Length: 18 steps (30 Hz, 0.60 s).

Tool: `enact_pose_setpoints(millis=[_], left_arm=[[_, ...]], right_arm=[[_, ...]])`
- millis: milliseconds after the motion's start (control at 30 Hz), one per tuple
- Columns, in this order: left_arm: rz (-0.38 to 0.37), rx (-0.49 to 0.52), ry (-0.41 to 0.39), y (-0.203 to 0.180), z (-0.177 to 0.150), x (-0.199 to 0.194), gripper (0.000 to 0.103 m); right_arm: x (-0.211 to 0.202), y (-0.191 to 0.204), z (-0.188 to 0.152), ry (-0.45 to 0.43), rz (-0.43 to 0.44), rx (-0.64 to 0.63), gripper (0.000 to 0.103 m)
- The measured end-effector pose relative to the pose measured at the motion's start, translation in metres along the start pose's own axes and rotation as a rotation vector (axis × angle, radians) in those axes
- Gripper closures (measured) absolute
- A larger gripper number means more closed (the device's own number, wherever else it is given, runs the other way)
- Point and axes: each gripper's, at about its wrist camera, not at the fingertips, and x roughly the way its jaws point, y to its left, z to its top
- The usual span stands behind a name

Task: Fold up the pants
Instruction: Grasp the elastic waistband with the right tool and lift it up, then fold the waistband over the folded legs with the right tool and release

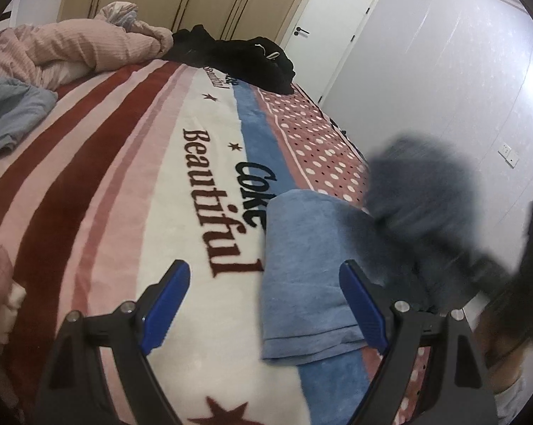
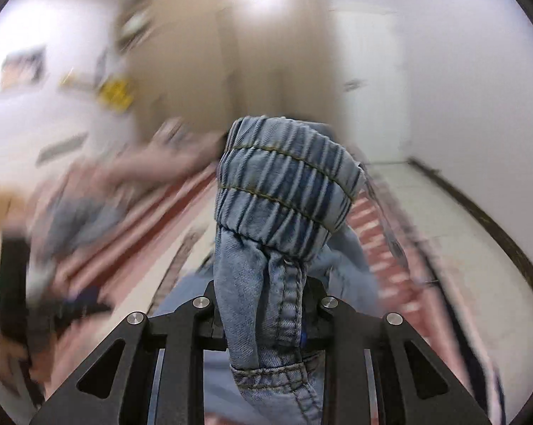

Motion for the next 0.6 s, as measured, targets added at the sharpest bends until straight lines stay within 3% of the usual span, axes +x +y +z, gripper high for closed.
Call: enact_pose_setpoints(millis=[100, 200, 233, 267, 300, 333, 400, 600], left_arm=[[-0.02, -0.01, 0.02, 0.004, -0.001, 0.004, 0.019], [-0.034, 0.0, 0.038, 0.001, -0.002, 0.009, 0.019], [-0.04, 0.001, 0.042, -0.001, -0.002, 0.011, 0.019], [-0.048, -0.001, 0.045, -0.002, -0.002, 0.014, 0.019], [-0.057, -0.006, 0.047, -0.005, -0.001, 0.015, 0.019], [-0.07, -0.01, 0.049, -0.008, 0.0, 0.017, 0.019], [-0.086, -0.008, 0.05, -0.016, 0.003, 0.018, 0.019], [-0.098, 0.006, 0.053, -0.039, 0.011, 0.021, 0.019]], right_arm=[[0.045, 0.035, -0.029, 0.142, 0.009, -0.088, 0.081], [0.053, 0.042, -0.044, 0.175, 0.014, -0.135, 0.076], [0.05, 0.044, -0.045, 0.177, 0.03, -0.149, 0.069], [0.042, 0.04, -0.042, 0.17, 0.078, -0.147, 0.061], [0.035, 0.037, -0.038, 0.157, 0.136, -0.124, 0.043], [0.024, 0.031, -0.033, 0.136, 0.194, -0.091, 0.038], [0.001, 0.018, -0.025, 0.099, 0.218, -0.055, 0.038], [-0.049, -0.026, -0.022, 0.005, 0.083, -0.004, 0.03]])
